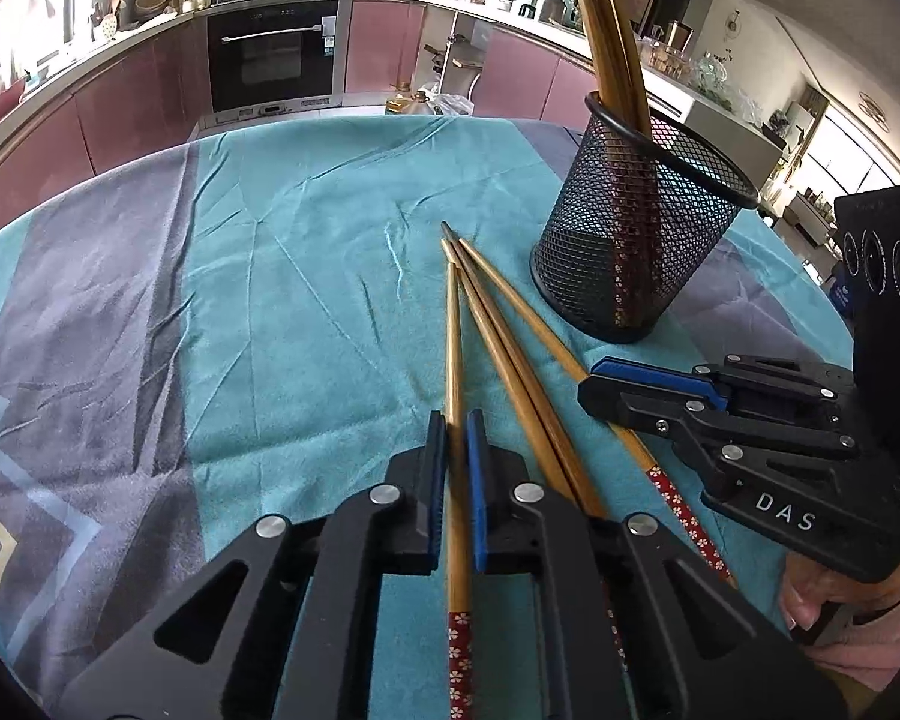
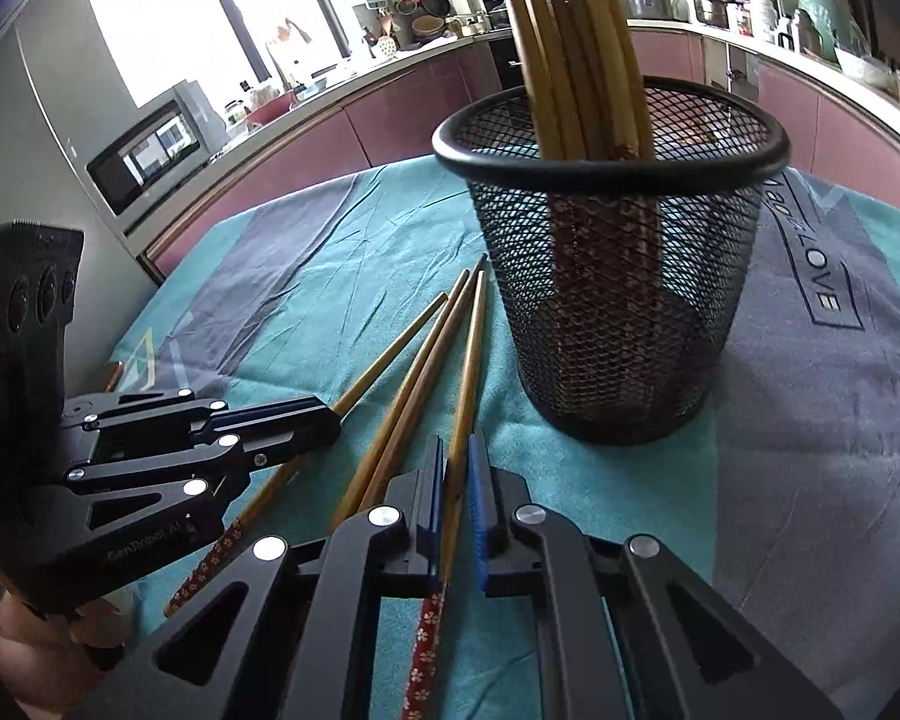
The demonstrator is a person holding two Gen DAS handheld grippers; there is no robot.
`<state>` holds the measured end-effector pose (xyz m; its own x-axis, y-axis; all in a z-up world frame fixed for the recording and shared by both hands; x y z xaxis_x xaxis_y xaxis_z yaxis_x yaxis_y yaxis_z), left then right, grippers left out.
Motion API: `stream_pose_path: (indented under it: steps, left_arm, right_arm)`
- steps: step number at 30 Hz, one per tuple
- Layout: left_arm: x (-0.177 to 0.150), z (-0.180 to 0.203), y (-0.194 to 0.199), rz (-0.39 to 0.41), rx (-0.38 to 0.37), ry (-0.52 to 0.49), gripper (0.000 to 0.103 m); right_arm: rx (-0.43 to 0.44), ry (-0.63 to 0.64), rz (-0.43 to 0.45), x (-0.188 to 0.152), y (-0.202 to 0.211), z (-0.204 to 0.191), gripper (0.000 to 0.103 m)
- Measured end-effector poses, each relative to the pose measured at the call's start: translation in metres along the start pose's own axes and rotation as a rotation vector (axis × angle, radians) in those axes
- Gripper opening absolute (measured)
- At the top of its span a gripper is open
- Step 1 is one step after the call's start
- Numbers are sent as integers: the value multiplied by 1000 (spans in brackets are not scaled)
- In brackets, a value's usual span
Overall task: Organize utensils
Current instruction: 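Lift the chopstick upright with the left gripper while the right gripper carries its chopstick over the cup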
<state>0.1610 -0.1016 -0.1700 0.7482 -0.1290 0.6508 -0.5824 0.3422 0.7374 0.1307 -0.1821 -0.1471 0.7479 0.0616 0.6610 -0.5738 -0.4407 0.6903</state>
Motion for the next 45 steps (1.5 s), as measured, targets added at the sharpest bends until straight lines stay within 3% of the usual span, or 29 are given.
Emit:
stream_pose_path:
  steps: [6, 16, 21, 24, 28, 30, 39, 45]
  left_arm:
    - [0, 1, 9, 17, -21, -8, 8]
    - [-9, 7, 2, -22, -46, -23, 8]
    - [-9, 9, -2, -42, -59, -42, 12]
    - [-7, 12, -4, -51, -58, -57, 14]
    - [-3, 15, -9, -55, -46, -71, 13]
    - [-2, 15, -10, -55, -33, -72, 8]
    - [11, 18, 17, 18, -76, -57, 7]
    - [30, 31, 49, 89, -162, -67, 7]
  right_arm:
    - [40, -4, 23, -1, 10, -4, 6]
    - [39, 58, -26, -6, 6, -14, 6]
    - [31, 75, -43, -6, 1, -15, 9]
    - [39, 76, -46, -4, -1, -14, 16]
    - [40, 84, -46, -1, -4, -14, 14]
    - [47, 81, -50, -1, -5, -12, 7]
    - [67, 93, 33, 8, 26, -13, 6]
    - [81, 95, 110, 21, 58, -11, 6]
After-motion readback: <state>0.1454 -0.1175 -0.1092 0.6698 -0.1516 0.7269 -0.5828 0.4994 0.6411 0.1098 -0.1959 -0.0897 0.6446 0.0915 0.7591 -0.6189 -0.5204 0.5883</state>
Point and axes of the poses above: each gripper's, at about its wrist camera, not at the fingertips, and y roughly against the way its jaws point, z to its right, x to its top, the point moved 7 cm from there along -y, roughly the way its jaws point, and after that the axes turned 4 degrees about z, right-handed, at the moved point
